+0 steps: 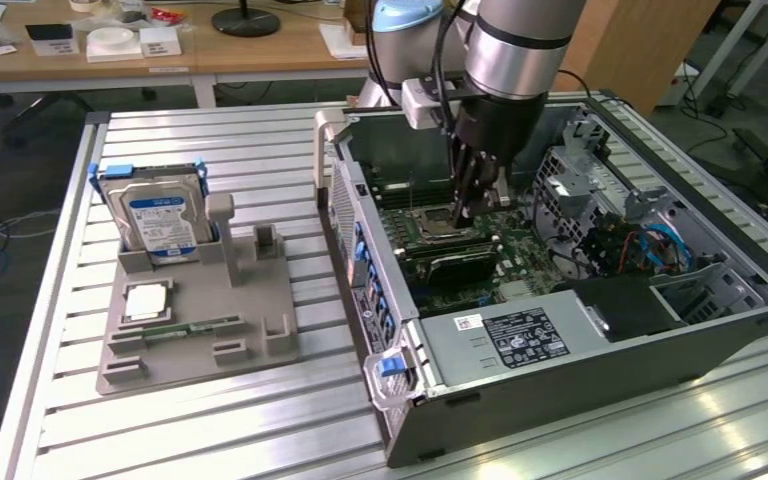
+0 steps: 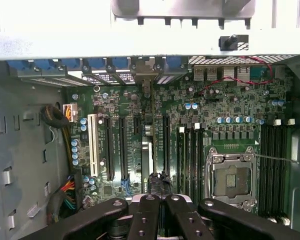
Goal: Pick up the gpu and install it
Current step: 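Press down on the gpu until it lock into place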
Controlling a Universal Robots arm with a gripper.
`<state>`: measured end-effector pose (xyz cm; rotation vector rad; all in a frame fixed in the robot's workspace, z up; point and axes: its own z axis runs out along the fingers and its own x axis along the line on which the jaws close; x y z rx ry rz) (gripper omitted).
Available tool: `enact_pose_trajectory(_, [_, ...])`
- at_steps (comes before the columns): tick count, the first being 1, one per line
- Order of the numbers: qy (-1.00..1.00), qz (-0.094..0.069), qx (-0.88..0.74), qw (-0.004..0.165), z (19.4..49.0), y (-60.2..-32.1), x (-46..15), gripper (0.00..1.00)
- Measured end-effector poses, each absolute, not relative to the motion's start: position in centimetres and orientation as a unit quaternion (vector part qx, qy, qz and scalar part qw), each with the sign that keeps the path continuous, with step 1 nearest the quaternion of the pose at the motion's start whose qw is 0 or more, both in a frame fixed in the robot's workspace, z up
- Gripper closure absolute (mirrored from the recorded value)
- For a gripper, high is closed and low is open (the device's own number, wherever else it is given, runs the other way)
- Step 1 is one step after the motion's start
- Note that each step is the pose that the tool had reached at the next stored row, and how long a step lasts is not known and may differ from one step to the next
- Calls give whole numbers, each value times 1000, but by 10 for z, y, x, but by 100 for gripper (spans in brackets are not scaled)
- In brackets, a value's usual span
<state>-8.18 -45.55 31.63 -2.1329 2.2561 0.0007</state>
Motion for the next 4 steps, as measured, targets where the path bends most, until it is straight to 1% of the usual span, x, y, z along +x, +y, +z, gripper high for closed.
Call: enact_pose_trajectory(4, [727, 0, -687, 18, 316, -455, -82, 89])
